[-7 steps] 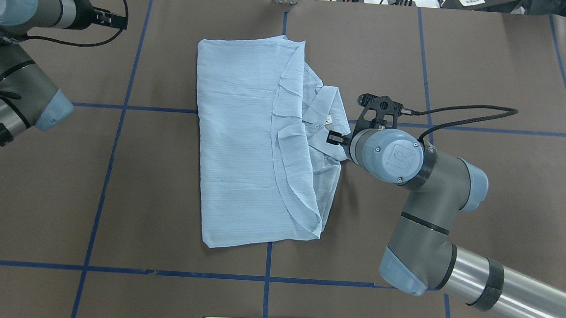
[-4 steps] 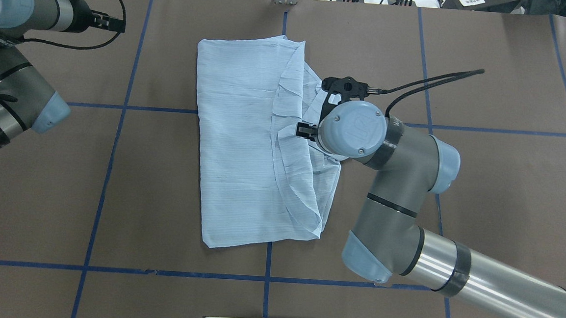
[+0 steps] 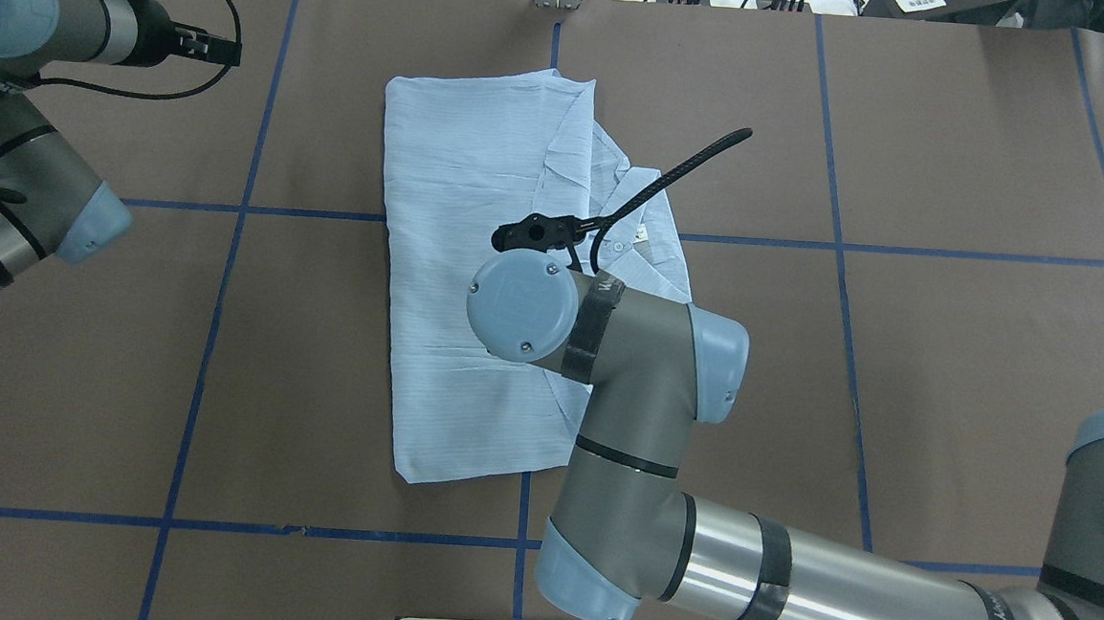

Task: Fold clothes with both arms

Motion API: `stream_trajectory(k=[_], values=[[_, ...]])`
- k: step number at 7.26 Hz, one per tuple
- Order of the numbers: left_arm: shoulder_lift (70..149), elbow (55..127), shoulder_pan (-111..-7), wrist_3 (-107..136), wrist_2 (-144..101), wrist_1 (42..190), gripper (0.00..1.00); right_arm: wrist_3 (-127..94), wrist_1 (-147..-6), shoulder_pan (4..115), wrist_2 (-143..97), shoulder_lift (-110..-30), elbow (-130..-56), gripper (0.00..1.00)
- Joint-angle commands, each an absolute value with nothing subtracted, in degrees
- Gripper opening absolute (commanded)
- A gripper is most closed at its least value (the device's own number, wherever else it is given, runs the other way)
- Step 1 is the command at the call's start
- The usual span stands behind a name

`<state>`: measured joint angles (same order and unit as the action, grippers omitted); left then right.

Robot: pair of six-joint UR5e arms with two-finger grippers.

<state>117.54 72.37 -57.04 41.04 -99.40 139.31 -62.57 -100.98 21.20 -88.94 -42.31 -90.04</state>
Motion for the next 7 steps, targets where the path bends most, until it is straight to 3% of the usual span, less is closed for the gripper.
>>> stream_trajectory(k=[1, 2, 7], values=[[117.5, 72.4, -57.0, 41.0, -99.4, 139.3, 1.00, -55.1, -103.7, 19.3, -87.5, -40.7, -86.7, 0.76], [117.5, 72.6, -57.0, 41.0, -99.4, 139.3, 1.00, -52.8, -105.1, 19.3, -87.4, -40.8, -86.7, 0.67], [117.5, 72.7, -57.0, 41.0, -99.4, 139.3, 1.00, -51.7, -105.4, 18.2, -87.0, -41.0, -86.1, 0.66]])
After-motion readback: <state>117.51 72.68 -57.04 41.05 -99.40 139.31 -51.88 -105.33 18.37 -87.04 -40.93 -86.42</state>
